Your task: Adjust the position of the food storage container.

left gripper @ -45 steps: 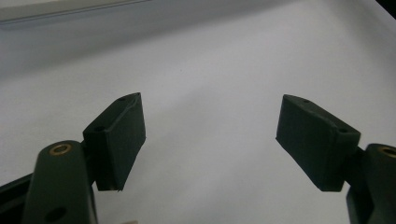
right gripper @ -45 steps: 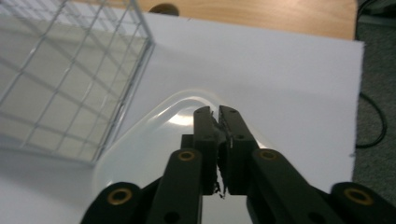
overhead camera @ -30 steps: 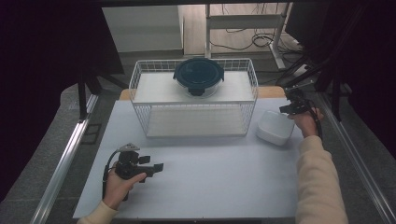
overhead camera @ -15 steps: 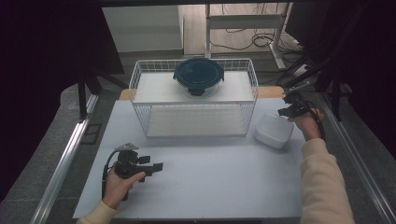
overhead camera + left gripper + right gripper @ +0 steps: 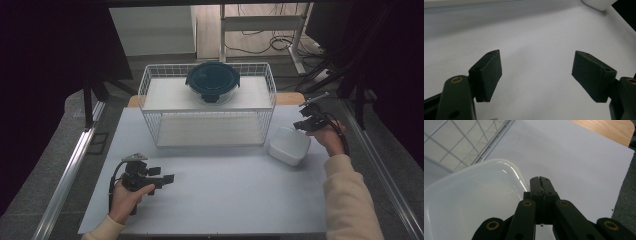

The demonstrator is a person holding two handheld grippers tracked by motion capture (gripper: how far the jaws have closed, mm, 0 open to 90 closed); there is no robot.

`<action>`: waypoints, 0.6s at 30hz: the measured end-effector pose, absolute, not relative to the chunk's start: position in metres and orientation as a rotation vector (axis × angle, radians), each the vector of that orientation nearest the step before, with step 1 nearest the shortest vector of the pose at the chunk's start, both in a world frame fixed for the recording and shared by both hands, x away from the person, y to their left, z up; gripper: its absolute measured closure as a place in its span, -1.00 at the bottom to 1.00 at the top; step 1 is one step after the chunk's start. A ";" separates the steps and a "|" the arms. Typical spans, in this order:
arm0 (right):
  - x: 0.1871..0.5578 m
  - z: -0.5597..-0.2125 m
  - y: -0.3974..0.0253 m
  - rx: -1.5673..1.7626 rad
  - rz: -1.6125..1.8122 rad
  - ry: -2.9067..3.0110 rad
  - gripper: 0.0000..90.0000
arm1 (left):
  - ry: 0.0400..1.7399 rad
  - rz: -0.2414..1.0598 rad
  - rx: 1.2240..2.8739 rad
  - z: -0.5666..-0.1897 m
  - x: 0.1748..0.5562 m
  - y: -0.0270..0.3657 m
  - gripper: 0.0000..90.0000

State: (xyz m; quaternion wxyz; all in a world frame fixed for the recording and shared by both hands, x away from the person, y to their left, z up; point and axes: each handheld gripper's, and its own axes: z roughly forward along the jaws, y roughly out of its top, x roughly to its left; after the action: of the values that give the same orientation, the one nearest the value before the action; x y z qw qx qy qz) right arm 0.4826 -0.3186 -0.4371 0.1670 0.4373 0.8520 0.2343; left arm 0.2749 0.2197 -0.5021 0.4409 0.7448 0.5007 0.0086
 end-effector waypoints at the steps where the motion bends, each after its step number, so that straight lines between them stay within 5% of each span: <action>1: 0.482 -0.437 -0.318 1.238 0.667 2.429 0.99 | 1.242 0.020 1.849 -0.502 0.275 0.220 -0.48; 18: 0.425 -0.437 -0.296 1.214 0.689 2.508 0.99 | 1.230 0.019 1.859 -0.500 0.274 0.216 -0.48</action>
State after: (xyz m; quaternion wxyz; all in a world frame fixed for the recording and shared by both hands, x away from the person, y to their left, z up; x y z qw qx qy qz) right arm 0.4249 -0.2955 -0.4368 0.1353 0.4192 0.8657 0.2379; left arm 0.2736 0.2160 -0.5002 0.4407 0.7486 0.4953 0.0076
